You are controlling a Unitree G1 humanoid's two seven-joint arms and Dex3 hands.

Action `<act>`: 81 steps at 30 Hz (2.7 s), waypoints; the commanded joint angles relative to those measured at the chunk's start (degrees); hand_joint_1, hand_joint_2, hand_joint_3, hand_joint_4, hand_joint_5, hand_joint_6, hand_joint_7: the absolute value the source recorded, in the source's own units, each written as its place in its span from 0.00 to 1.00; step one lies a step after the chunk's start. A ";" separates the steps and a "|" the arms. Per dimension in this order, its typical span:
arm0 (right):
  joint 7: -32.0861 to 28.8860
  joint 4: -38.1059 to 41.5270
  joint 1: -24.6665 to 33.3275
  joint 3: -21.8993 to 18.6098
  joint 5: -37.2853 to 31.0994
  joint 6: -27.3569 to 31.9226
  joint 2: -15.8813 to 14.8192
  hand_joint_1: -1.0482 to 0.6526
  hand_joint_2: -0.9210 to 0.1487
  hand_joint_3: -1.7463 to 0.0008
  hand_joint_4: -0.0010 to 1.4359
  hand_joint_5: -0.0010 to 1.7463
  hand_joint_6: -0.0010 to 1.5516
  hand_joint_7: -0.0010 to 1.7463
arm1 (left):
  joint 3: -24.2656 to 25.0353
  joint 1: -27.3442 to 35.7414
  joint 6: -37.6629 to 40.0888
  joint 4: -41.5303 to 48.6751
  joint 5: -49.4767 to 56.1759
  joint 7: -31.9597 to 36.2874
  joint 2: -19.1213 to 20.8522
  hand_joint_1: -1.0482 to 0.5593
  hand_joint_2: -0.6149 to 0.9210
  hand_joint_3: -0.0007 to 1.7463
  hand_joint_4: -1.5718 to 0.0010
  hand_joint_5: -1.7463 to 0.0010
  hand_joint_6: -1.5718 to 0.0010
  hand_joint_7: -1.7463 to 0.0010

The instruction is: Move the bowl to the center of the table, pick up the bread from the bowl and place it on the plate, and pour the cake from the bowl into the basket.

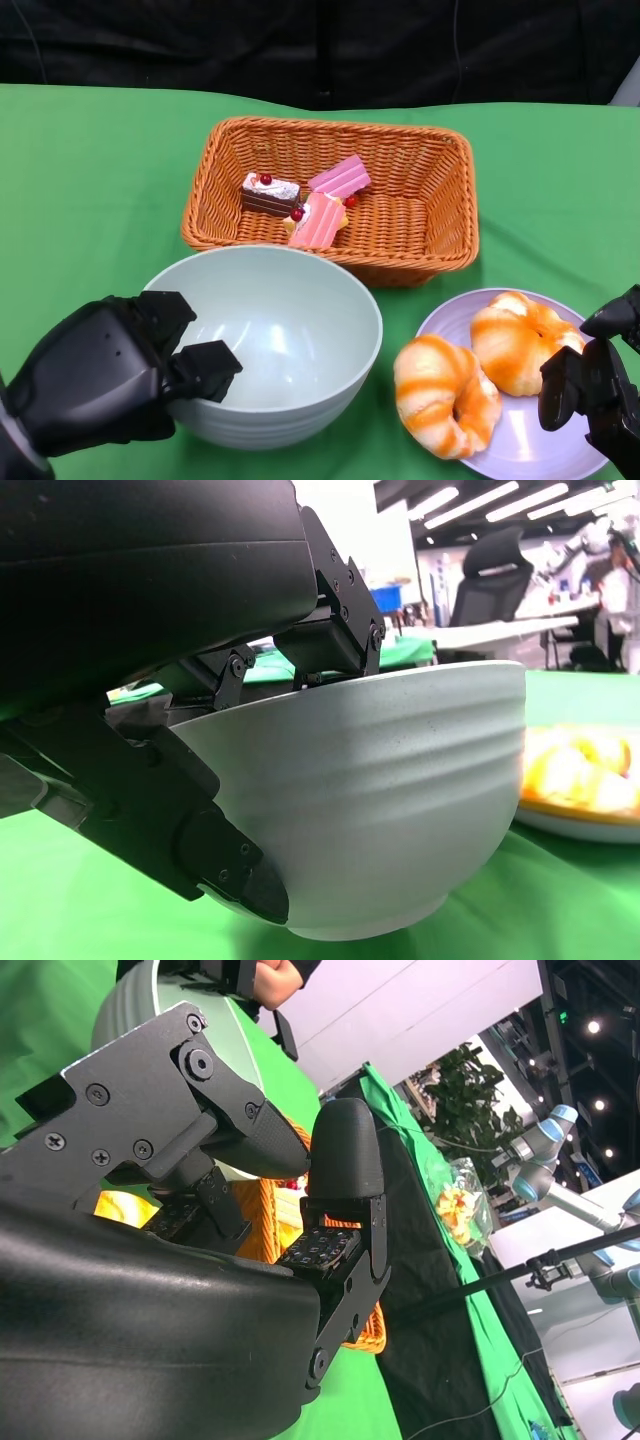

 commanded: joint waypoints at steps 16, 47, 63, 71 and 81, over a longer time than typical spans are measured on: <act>-0.23 -0.18 0.04 -0.46 0.69 0.13 -0.64 0.54 0.34 0.27 0.62 1.00 0.49 0.95 | -9.38 -3.71 10.19 1.11 1.18 2.94 1.19 0.36 0.84 0.00 0.45 0.00 0.19 0.80; -0.17 -0.53 0.19 -0.57 0.45 -0.17 -0.75 0.54 0.36 0.25 0.63 1.00 0.49 0.96 | -7.32 3.38 26.07 -13.74 -26.06 -37.06 5.92 0.00 1.00 0.44 0.91 1.00 0.75 1.00; 0.23 -0.28 0.13 -0.89 0.41 -0.37 -0.92 0.54 0.36 0.26 0.62 1.00 0.49 0.95 | -2.31 4.20 38.89 -19.93 -51.81 -57.31 7.93 0.00 1.00 0.47 1.00 1.00 0.86 1.00; 0.27 -0.19 0.10 -0.80 0.36 -0.38 -0.74 0.55 0.36 0.26 0.62 1.00 0.49 0.95 | 4.12 6.58 47.97 -22.05 -70.85 -57.42 0.12 0.10 1.00 0.28 0.81 0.92 0.77 0.97; 0.17 -0.13 0.09 -1.07 1.06 0.08 -0.86 0.55 0.36 0.25 0.63 1.00 0.49 0.95 | 14.94 6.80 79.43 -27.81 -105.27 -47.09 -10.48 0.59 0.79 0.63 0.60 0.23 0.52 0.58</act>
